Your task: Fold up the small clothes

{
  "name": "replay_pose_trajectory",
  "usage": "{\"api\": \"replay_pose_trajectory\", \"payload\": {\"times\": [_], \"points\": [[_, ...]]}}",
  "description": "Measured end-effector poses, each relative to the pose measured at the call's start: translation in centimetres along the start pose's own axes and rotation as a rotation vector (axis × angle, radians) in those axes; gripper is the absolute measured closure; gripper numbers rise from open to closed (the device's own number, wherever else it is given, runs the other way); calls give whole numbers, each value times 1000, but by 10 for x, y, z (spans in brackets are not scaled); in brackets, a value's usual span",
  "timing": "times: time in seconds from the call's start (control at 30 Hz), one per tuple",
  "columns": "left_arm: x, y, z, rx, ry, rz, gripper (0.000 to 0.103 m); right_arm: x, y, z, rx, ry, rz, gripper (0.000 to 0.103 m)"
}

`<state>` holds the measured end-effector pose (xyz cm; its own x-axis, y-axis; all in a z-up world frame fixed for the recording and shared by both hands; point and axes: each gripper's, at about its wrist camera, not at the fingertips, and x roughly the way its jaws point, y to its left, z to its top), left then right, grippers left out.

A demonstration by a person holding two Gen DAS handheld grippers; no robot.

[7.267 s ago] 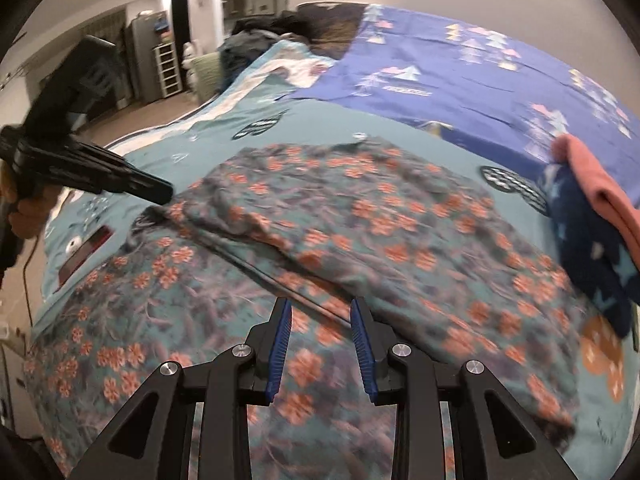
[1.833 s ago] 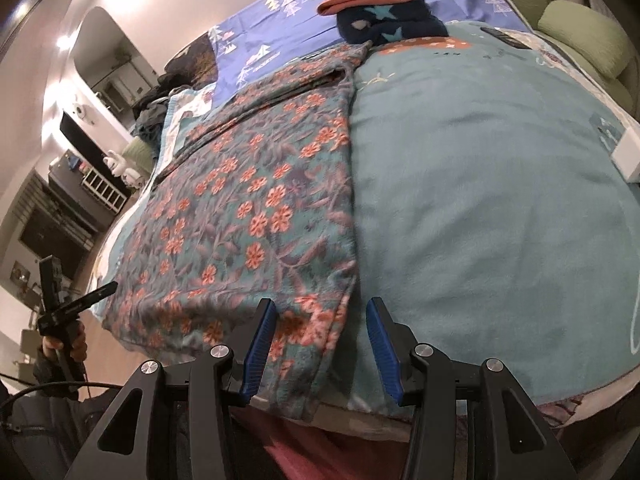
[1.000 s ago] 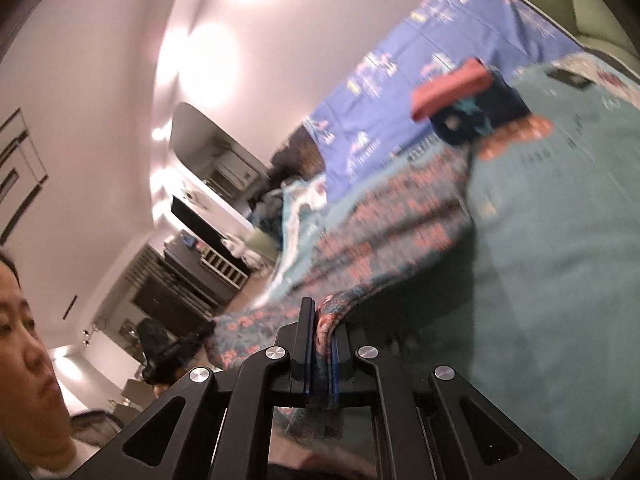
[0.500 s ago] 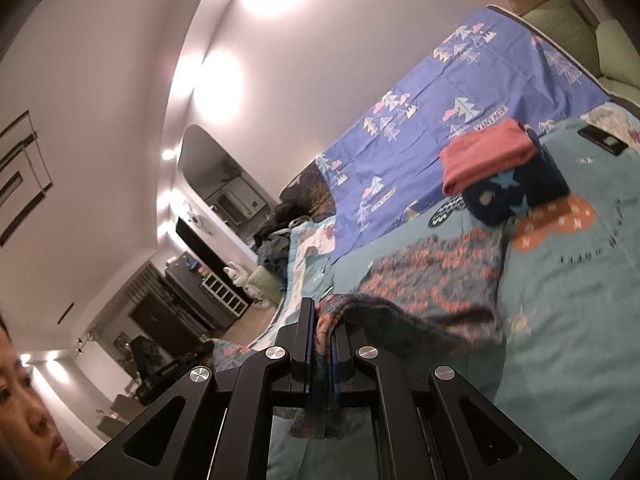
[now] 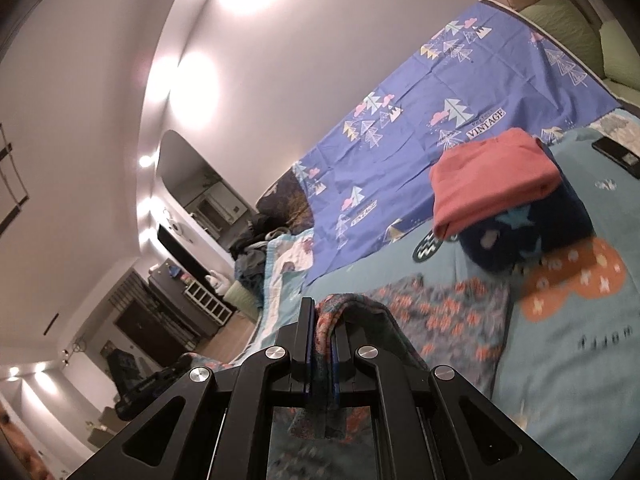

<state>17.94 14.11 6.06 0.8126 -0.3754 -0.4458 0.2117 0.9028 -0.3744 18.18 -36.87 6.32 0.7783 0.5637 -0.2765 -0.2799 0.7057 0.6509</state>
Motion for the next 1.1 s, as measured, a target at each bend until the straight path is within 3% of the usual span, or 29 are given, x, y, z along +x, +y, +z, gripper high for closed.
{"api": "replay_pose_trajectory", "payload": {"times": [0.23, 0.37, 0.5, 0.63, 0.77, 0.8, 0.87, 1.03, 1.1], "points": [[76, 27, 25, -79, 54, 46, 98, 65, -38, 34, 21, 4, -103, 98], [135, 48, 23, -100, 115, 84, 97, 106, -63, 41, -10, 14, -280, 98], [205, 68, 5, -94, 230, 140, 97, 156, -87, 26, -75, 91, -434, 97], [246, 85, -21, -92, 325, 182, 97, 181, -105, 8, -116, 167, -547, 96], [244, 92, -31, -106, 320, 157, 92, 182, -124, 0, -41, 215, -606, 83], [237, 90, -30, -99, 306, 161, 88, 178, -125, 0, -26, 214, -612, 75], [220, 86, -24, -84, 273, 184, 66, 164, -122, 2, -12, 195, -628, 65], [159, 82, -26, -84, 204, 148, 44, 102, -99, -15, -1, 182, -562, 44], [137, 83, -41, -100, 209, 150, 42, 78, -94, -33, 12, 216, -532, 44]]}}
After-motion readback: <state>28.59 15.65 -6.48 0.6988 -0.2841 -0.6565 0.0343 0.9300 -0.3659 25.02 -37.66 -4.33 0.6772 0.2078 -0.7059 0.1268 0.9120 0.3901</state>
